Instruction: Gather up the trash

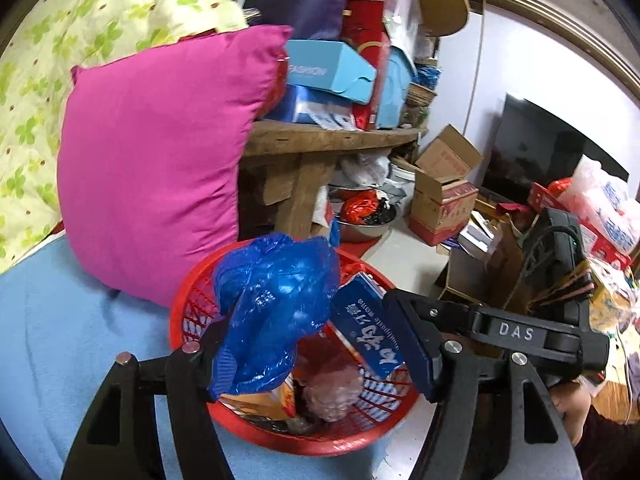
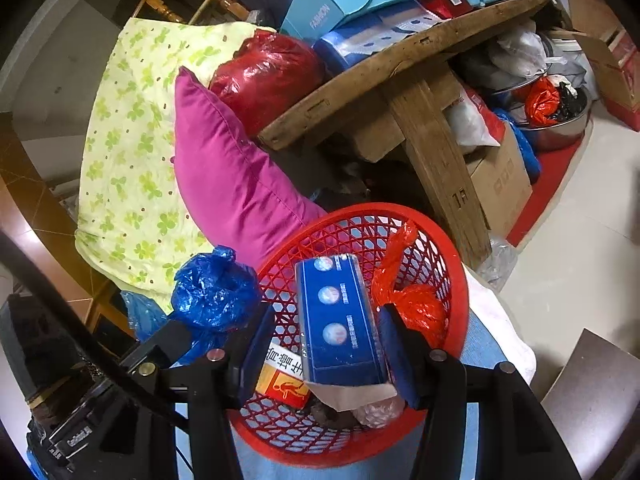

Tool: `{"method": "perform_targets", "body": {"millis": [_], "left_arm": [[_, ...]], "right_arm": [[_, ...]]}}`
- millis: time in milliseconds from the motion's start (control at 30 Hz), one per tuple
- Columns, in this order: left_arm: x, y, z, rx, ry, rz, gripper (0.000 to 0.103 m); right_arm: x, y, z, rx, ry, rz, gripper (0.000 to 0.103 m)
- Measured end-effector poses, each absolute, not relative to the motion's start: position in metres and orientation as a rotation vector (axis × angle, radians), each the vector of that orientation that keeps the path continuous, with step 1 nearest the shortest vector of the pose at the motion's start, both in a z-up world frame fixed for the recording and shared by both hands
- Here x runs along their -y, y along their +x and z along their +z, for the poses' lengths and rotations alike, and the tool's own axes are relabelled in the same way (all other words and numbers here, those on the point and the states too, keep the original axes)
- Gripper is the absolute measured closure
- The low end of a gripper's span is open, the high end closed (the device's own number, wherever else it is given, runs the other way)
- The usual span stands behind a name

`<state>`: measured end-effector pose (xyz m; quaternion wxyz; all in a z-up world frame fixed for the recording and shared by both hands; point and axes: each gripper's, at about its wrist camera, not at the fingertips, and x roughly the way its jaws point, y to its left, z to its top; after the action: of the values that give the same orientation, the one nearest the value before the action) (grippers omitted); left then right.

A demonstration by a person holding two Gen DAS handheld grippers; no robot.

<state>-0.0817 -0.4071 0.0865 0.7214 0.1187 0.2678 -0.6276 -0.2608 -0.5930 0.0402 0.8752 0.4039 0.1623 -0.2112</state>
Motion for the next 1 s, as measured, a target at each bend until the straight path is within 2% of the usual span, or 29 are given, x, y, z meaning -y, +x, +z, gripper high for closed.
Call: {"method": "perform_targets", "body": {"millis": [467,867,933,1000], "left_arm": [[0.383,-0.105,0.091,-0.571,0.308,-1.39,0.03],[0.318,-0.111,0.099,-0.559,0.281,-1.157,0.029],[0.309,-0.117,0.104,-0.535,0.298,-1.098,0.022],[0.3,-0.124,0.109,-0.501,0.326,-1.04,0.019]], "right_arm": [[0.595,-0.294,0.049,-0.281,0.877,-0.45,0.045],[0.565,-0.318,0.073,-0.265,0.801,-0.441,0.045],[0.553,-0.322,0.082,-0.265,0.763,-0.441,0.045],[0.541,-0.326,0.091,-0.267,0.721,-0.442,0.045]]}}
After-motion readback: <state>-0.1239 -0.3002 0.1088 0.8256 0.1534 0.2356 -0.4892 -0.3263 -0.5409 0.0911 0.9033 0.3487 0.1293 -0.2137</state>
